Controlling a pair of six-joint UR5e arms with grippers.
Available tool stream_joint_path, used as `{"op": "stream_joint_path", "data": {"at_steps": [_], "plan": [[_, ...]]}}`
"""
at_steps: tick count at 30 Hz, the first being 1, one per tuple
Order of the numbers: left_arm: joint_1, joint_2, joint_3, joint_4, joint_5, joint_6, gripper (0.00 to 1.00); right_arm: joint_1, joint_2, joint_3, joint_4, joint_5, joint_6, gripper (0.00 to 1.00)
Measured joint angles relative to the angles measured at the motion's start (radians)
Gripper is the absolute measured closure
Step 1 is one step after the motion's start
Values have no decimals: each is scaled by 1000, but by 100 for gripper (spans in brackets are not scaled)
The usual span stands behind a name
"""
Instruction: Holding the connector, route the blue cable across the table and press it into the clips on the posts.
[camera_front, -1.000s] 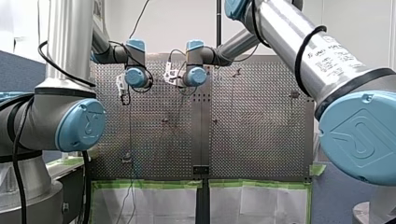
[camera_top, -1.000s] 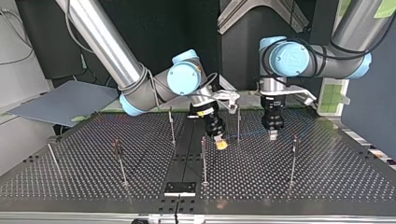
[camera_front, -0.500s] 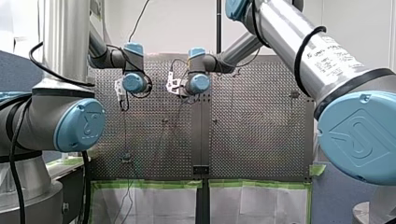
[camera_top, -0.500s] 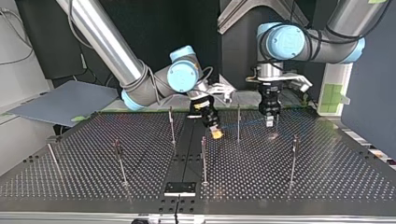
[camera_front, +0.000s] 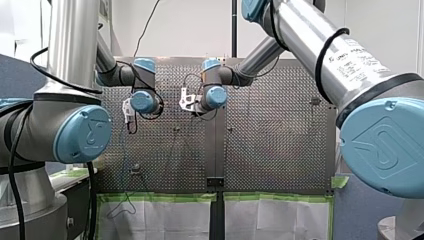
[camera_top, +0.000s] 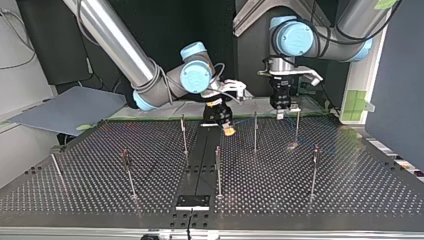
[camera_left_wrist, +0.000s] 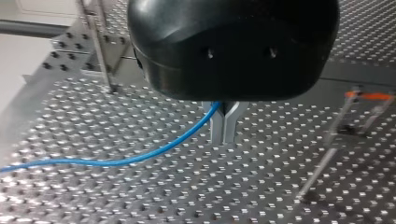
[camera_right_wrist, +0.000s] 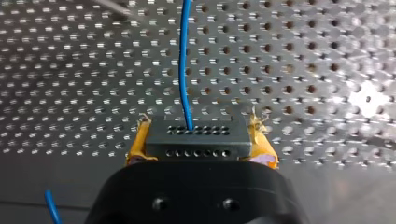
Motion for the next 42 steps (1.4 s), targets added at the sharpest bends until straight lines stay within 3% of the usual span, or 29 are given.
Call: {"op": "stream_joint_path", "data": {"at_steps": [11,17,24,34,42], "plan": [[-7,-91,-9,59,4,-10,98,2,-1,88,-1,3,-25,100],[-7,-140,-9,66,3,-9,98,-8,0,130,-4,-2,-25,100],[-10,-194,-9,104,16,-13,98,-17,1,140,-5,-13,-21,100],[-2,-245,1,172,56,-25,98,-55,3,140,-42,-44,-7,100],[0,-270,38,182,77,-35,98,-70,20,140,-66,-55,-5,100]]}}
